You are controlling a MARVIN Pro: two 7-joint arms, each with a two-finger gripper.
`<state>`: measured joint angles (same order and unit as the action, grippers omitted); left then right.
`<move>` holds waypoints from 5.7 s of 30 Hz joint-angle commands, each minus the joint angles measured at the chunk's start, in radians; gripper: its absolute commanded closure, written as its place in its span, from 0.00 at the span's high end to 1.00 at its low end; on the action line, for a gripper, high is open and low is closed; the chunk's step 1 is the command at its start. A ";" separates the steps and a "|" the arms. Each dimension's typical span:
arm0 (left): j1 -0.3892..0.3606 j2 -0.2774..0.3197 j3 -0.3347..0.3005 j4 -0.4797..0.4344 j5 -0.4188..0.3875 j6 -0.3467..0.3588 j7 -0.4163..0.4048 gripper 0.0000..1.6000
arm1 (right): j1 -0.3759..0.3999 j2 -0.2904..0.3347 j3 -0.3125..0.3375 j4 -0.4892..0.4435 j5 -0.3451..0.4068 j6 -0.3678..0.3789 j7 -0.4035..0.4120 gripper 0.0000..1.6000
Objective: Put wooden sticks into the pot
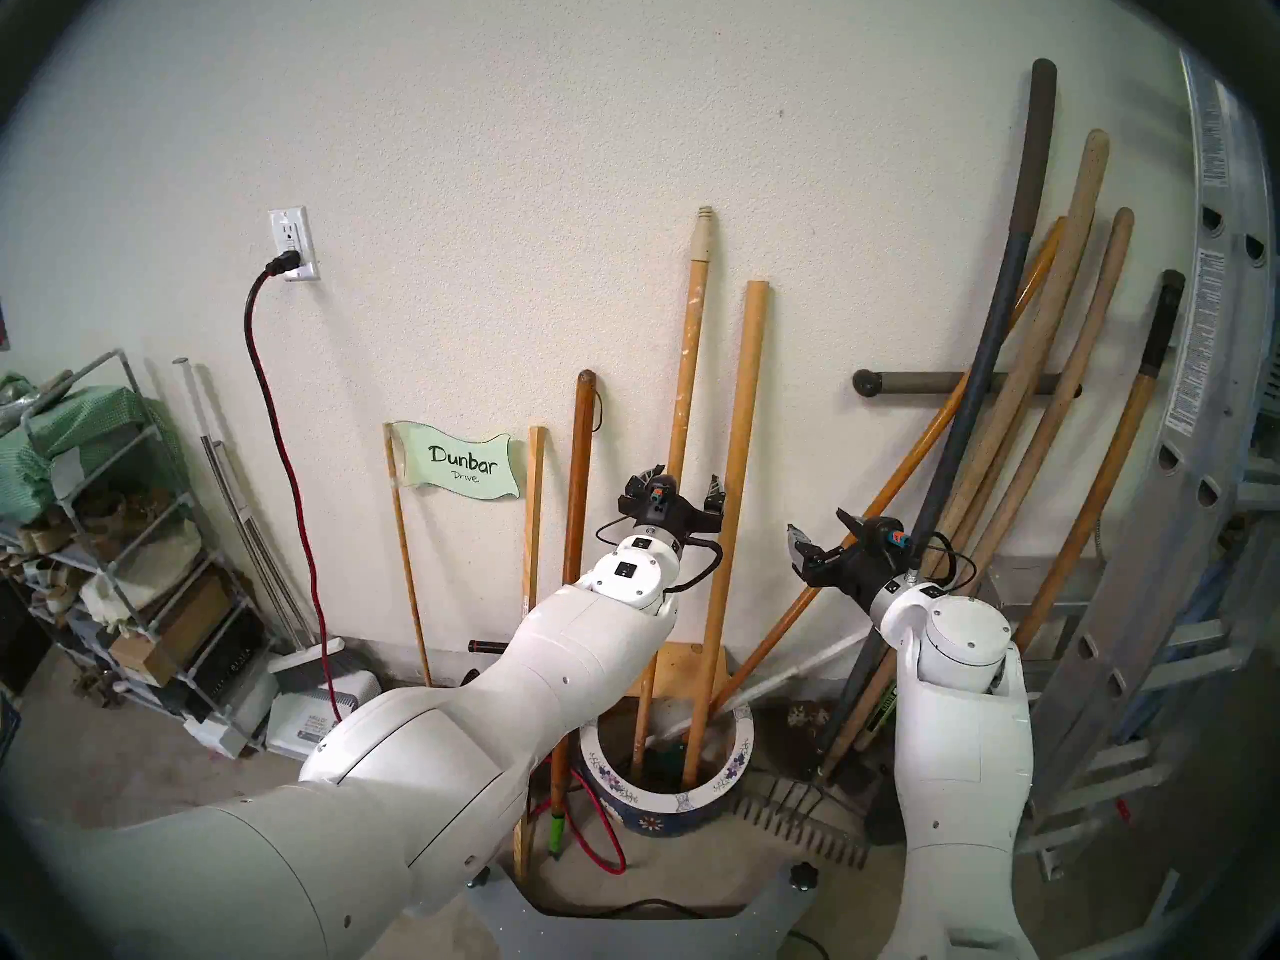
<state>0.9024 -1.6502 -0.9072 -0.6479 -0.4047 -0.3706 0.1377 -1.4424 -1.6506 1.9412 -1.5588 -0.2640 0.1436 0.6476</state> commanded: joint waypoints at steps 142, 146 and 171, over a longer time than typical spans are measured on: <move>0.449 0.536 -0.050 -0.805 -0.235 0.561 0.170 1.00 | 0.001 -0.002 -0.003 -0.005 0.005 -0.002 0.003 1.00; 0.411 0.525 -0.044 -0.758 -0.236 0.561 0.132 1.00 | 0.001 -0.002 -0.003 -0.005 0.005 -0.002 0.003 1.00; 0.282 0.486 0.001 -0.560 -0.238 0.532 -0.019 1.00 | 0.001 -0.002 -0.003 -0.005 0.005 -0.002 0.003 1.00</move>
<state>1.2203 -1.1577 -0.9052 -1.2191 -0.6434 0.1627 0.1444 -1.4420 -1.6510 1.9411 -1.5594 -0.2593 0.1435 0.6490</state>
